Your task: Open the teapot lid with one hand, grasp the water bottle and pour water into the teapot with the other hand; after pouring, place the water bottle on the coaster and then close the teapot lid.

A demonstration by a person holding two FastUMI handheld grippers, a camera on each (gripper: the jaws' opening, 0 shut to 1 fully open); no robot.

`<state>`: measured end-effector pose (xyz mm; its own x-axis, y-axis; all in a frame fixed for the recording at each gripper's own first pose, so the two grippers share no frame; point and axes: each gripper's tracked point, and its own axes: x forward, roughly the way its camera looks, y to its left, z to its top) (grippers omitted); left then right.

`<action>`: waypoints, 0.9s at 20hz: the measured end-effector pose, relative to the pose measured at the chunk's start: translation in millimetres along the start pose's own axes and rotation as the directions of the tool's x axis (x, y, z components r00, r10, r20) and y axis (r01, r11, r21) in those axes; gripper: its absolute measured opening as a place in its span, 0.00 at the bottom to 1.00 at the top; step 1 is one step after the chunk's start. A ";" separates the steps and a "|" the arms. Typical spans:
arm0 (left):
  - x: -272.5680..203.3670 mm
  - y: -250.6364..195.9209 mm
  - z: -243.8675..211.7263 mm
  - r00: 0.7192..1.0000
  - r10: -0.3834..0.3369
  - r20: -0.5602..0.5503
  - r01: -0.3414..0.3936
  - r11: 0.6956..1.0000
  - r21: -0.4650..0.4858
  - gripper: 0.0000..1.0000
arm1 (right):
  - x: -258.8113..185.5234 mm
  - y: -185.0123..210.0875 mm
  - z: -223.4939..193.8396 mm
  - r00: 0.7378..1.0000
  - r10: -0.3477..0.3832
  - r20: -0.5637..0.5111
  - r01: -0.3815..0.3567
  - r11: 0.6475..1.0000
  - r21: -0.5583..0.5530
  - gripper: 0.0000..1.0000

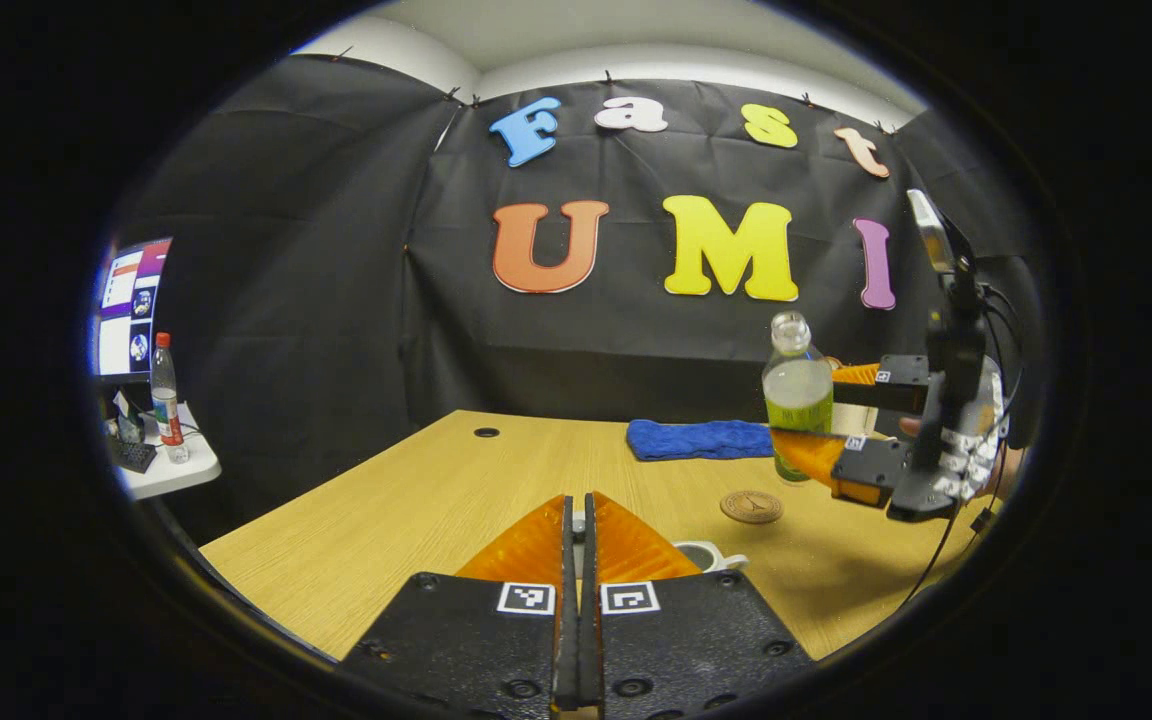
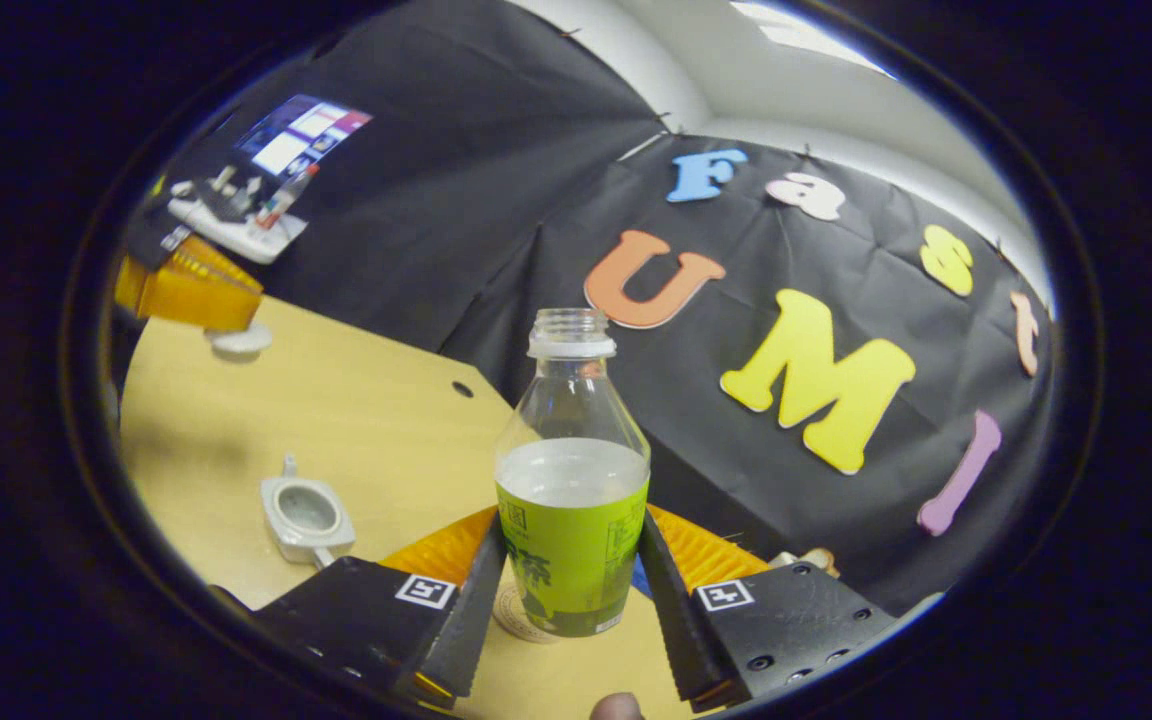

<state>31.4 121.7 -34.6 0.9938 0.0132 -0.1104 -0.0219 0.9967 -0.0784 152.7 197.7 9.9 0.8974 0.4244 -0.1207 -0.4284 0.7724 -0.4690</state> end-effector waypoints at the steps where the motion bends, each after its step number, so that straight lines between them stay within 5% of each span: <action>1: -0.5 -1.6 1.1 1.000 -0.004 0.000 0.004 1.000 0.002 0.03 | 6.2 -5.5 0.6 1.000 0.005 0.010 -0.006 0.997 0.078 0.72; 7: -0.1 -3.1 0.4 1.000 -0.011 0.001 0.011 1.000 0.005 0.03 | 43.4 -27.5 -36.9 1.000 0.022 -0.009 -0.017 0.913 0.409 0.72; 18: 0.8 -1.1 -3.2 1.000 -0.004 -0.008 0.004 1.000 0.022 0.03 | 87.5 -21.8 -93.2 0.991 0.021 -0.130 0.045 0.876 0.481 0.72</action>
<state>31.9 120.4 -37.8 0.9930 0.0083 -0.1175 -0.0152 0.9982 -0.0574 250.4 174.0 -72.0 0.8943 0.3755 -0.2432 -0.3860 0.9225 0.0049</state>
